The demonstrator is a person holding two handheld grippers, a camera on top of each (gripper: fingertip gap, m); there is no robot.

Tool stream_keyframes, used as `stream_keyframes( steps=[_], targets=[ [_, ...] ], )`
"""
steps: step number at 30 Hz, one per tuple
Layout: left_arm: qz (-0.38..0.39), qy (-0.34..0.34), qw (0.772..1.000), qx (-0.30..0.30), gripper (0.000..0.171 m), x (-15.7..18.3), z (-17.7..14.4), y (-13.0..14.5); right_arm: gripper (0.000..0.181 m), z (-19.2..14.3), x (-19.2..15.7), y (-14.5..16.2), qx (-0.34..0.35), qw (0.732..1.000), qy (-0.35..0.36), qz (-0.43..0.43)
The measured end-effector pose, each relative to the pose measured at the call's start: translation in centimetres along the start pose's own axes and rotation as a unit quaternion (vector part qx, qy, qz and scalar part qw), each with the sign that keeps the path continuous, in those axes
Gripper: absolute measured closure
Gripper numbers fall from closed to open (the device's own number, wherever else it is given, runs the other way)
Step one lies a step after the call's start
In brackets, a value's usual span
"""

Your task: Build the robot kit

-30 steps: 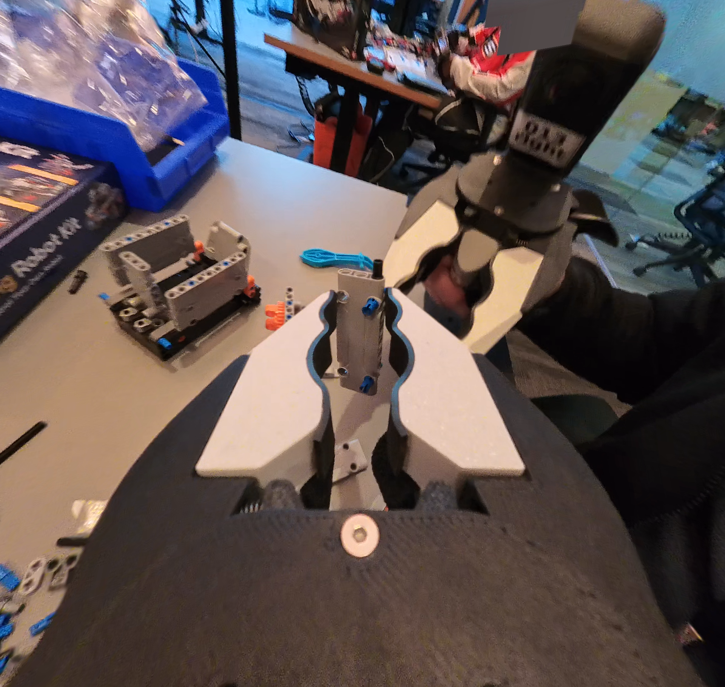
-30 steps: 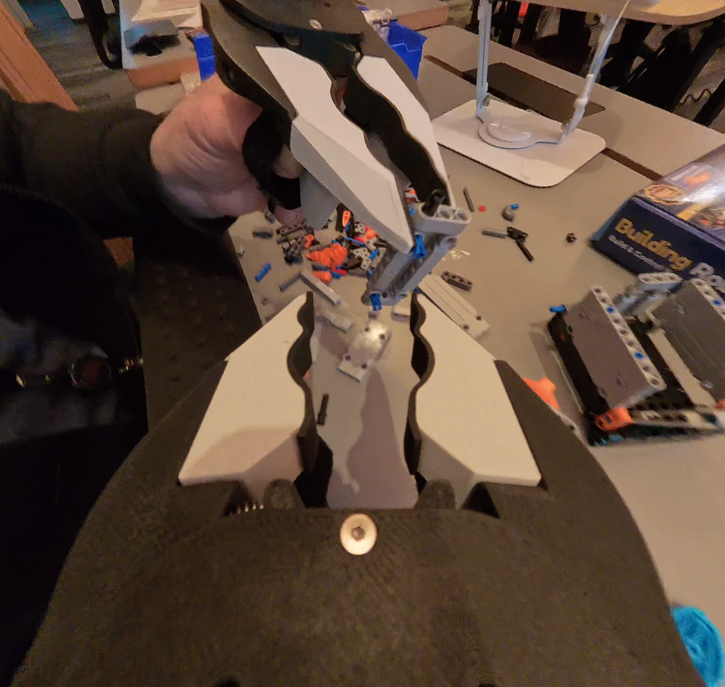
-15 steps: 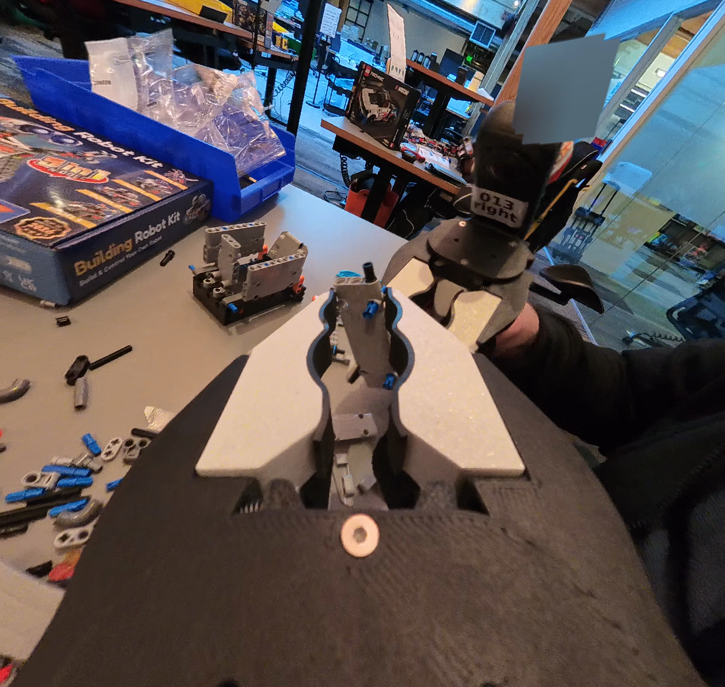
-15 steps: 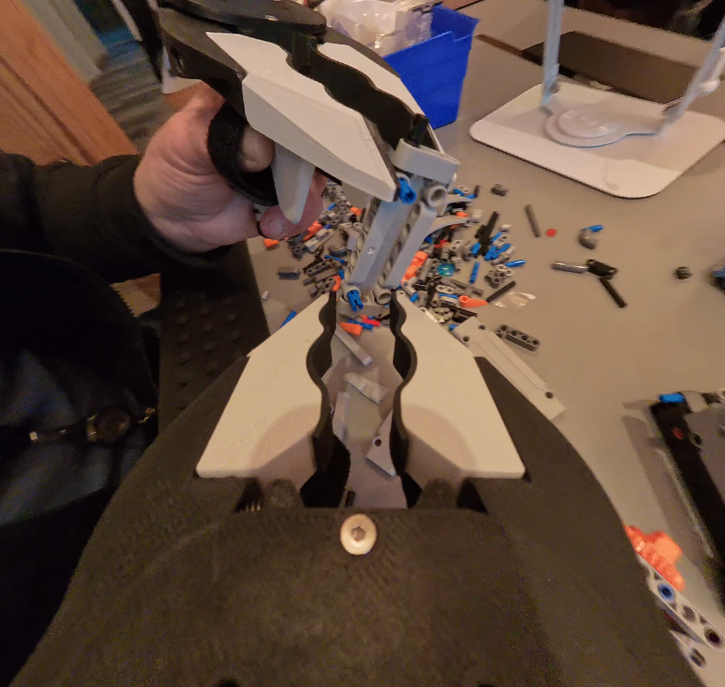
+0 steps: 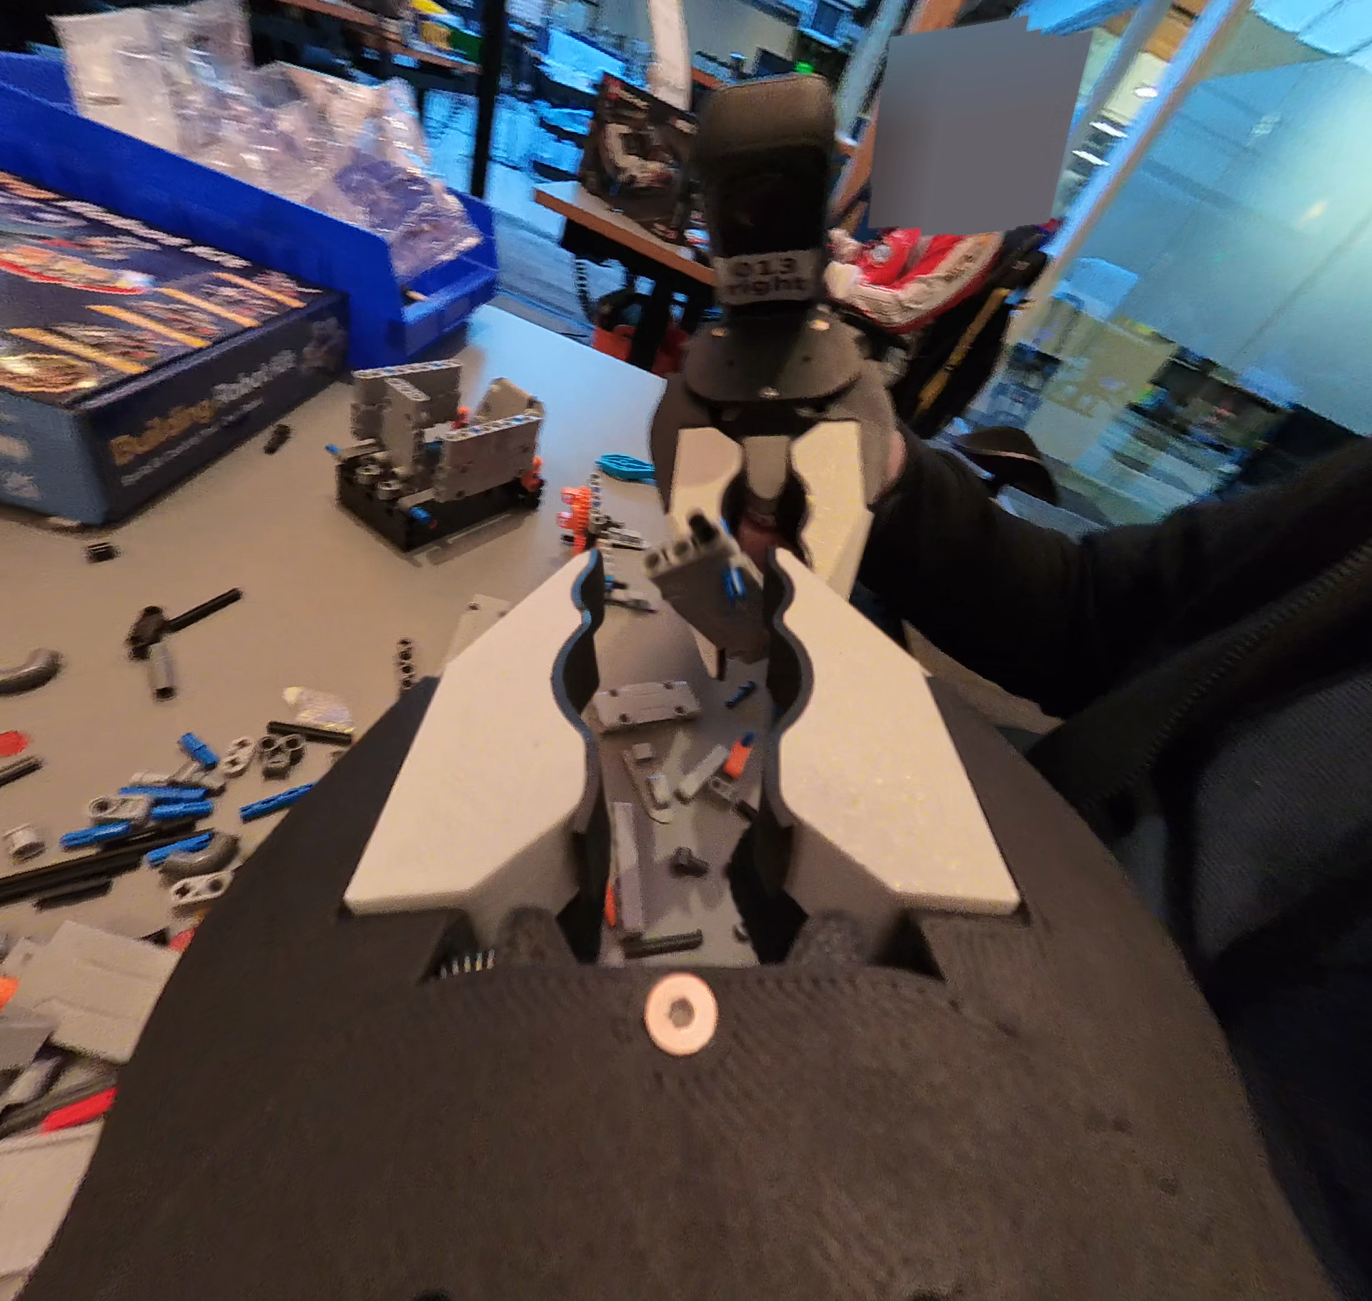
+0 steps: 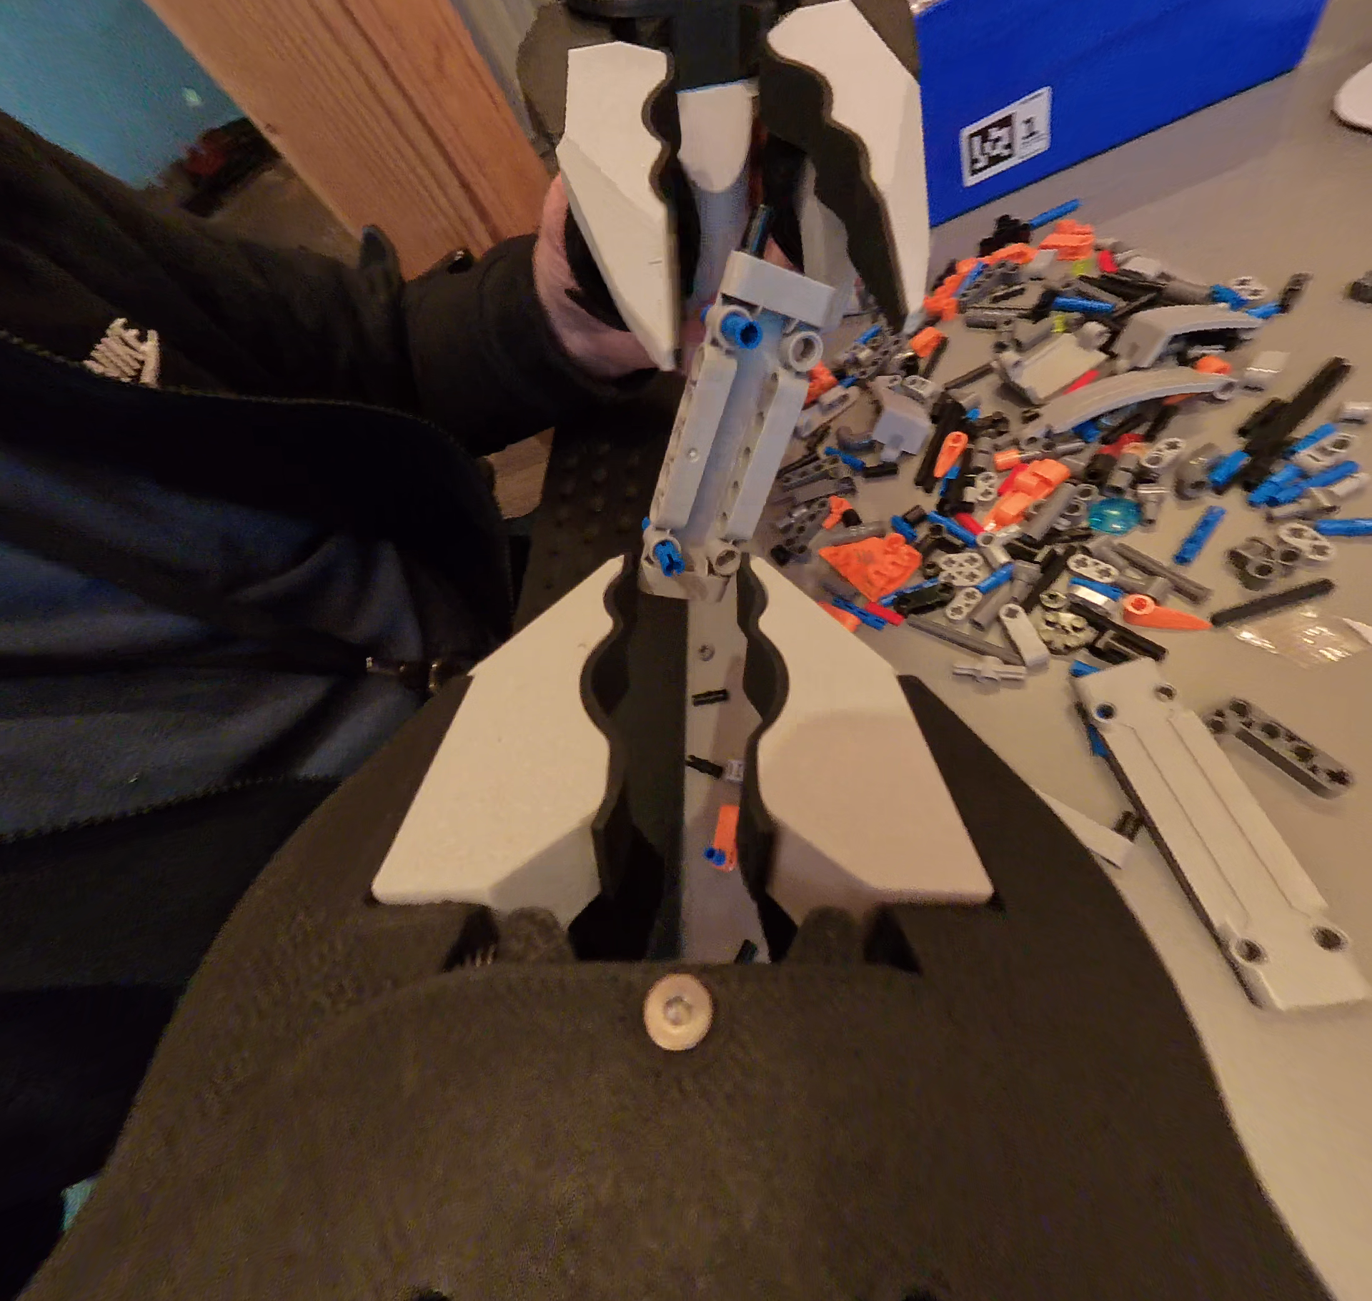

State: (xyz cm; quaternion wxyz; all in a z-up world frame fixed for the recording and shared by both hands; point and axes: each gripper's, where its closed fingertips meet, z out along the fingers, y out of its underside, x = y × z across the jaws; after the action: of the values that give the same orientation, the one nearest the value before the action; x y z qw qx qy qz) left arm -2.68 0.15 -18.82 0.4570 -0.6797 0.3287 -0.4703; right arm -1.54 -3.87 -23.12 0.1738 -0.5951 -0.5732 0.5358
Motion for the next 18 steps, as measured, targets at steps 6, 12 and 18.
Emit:
stream_keyframes(
  steps=[6,12,18],
  targets=[
    [0.0,0.087,0.996,0.009,0.128,2.2,-0.7,0.0,0.157,0.4,-1.5,-0.7,0.004,0.996,-0.084,0.01],
    [-0.006,0.115,0.993,-0.005,0.145,2.8,-0.8,0.5,0.157,0.3,-2.9,-0.9,0.006,0.988,-0.152,0.025],
    [-0.007,0.115,0.993,0.031,0.162,2.8,-1.3,-0.3,0.162,0.6,-2.7,-1.4,0.008,0.987,-0.159,0.029]
  ],
)
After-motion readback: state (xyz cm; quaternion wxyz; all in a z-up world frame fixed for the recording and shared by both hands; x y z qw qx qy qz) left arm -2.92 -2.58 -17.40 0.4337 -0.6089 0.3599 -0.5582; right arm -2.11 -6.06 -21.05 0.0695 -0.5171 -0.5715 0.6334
